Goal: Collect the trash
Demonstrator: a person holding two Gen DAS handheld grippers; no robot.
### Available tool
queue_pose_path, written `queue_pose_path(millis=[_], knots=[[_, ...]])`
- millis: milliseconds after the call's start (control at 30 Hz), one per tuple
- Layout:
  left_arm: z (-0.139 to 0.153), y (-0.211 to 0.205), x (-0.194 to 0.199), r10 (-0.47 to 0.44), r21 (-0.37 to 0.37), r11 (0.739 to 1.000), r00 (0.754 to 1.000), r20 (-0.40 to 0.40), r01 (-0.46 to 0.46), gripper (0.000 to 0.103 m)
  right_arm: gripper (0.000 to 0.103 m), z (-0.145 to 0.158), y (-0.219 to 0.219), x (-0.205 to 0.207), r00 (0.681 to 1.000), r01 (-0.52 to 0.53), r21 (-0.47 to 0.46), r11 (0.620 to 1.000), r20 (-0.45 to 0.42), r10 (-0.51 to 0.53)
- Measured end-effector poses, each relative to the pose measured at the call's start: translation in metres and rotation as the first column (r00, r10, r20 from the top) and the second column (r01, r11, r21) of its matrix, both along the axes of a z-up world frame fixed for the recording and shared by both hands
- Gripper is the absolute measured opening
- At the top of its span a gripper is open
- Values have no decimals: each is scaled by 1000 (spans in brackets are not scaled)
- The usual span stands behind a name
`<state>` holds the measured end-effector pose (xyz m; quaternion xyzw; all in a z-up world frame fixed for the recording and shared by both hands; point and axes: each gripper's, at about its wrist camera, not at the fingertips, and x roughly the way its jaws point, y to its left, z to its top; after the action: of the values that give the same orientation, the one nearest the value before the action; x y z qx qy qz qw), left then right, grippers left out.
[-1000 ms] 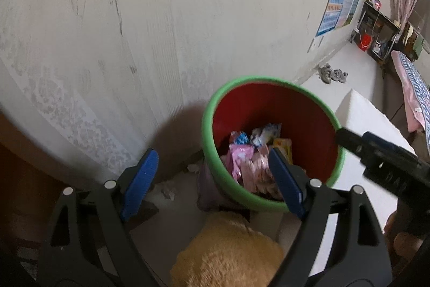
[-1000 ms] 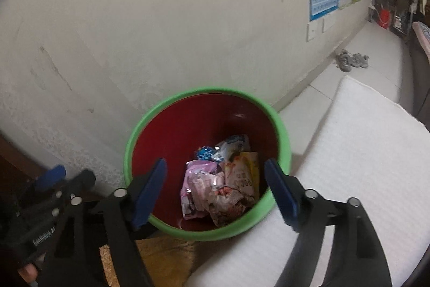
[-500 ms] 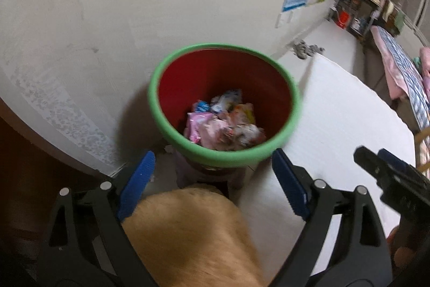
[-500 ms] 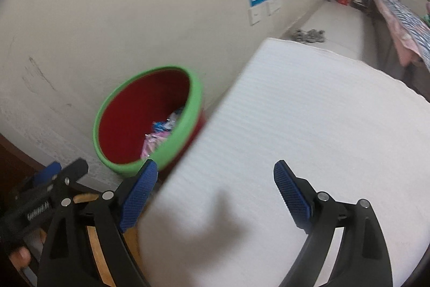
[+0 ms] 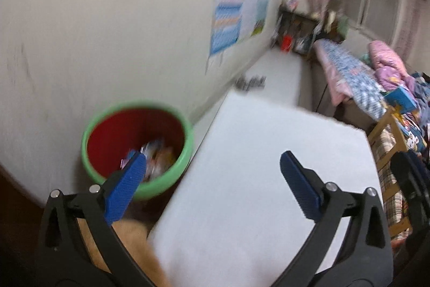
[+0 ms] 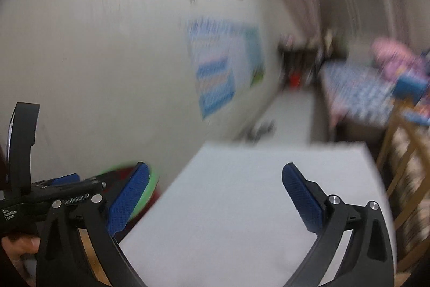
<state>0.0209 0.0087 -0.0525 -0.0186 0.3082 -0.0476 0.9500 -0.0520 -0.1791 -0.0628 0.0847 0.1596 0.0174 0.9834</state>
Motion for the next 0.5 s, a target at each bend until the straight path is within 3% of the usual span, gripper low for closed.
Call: queue_pose_path(millis=[67,100,133,200,500], knots=[[13,-11,-7,-27,1,1000,996,89,27,97,96,5,-7,-11,995,81,-20,997,63,-79],[19,-16,-9,-22,8,1000,991,131,22,97,96,4,-9,-10,992,122,-32,992,46,-120],[24,-21,-12,-14,15,1000,986,164,12,97,96,2,-10,-5,987,158,-69,985,-27,-160],[33,-30,-15,-28,18,1000,981,190,25,97,96,-4,-13,-3,981,166,-97,981,-89,-175],[37,-40,-28,-3,54,999,985,174,-6,98,96,-16,-20,-9,970,217,-102,971,-89,-226]])
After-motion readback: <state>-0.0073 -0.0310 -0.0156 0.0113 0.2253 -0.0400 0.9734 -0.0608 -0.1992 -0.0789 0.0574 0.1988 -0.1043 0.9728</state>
